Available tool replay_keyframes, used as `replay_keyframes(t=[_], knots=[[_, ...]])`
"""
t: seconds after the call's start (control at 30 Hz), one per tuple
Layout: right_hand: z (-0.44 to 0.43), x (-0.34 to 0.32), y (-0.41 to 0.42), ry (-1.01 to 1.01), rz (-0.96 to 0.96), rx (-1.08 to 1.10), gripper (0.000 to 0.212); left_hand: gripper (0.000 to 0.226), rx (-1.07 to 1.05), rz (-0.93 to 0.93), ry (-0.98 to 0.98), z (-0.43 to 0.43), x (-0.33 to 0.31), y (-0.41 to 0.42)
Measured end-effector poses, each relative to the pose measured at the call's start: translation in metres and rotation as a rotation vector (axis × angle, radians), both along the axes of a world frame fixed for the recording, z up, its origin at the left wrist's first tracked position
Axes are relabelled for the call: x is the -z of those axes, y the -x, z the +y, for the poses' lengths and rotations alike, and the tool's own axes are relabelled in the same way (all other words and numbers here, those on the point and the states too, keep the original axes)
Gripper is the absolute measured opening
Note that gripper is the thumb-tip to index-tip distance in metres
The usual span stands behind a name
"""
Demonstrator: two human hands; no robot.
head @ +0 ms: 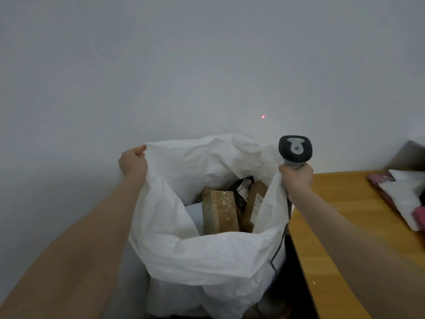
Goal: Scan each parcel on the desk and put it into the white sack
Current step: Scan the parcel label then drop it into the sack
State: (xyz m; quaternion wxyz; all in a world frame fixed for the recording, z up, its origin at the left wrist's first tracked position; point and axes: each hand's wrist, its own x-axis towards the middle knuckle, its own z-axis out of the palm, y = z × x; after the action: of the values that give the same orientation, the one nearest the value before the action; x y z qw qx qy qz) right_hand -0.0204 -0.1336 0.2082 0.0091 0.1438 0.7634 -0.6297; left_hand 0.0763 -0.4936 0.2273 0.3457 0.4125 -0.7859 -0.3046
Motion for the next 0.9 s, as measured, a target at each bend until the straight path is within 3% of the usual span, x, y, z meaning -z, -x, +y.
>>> replay_keyframes(t=[0.23,0.33,0.43,0.67,0.9], knots=[[-0.005,0.003,0.006,-0.062,0.089,0.002,0.017,0.036,0.010,-0.014,0.016,-0.008,0.003,-0.012],[0.000,0.030,-0.002,-0.279,-0.046,-0.077,0.028,0.074,0.099,-0.281,-0.144,-0.003,0.041,-0.030],[0.009,0.057,-0.013,-0.328,-0.170,-0.079,0.032,0.072,0.112,-0.429,-0.186,-0.005,0.069,-0.048],[0.003,0.050,-0.019,-0.251,-0.108,-0.062,0.032,0.039,0.106,-0.306,-0.231,-0.002,0.062,-0.038],[0.020,-0.011,-0.001,-0.047,0.045,0.117,0.030,0.037,0.111,-0.002,-0.155,0.008,0.005,0.037]])
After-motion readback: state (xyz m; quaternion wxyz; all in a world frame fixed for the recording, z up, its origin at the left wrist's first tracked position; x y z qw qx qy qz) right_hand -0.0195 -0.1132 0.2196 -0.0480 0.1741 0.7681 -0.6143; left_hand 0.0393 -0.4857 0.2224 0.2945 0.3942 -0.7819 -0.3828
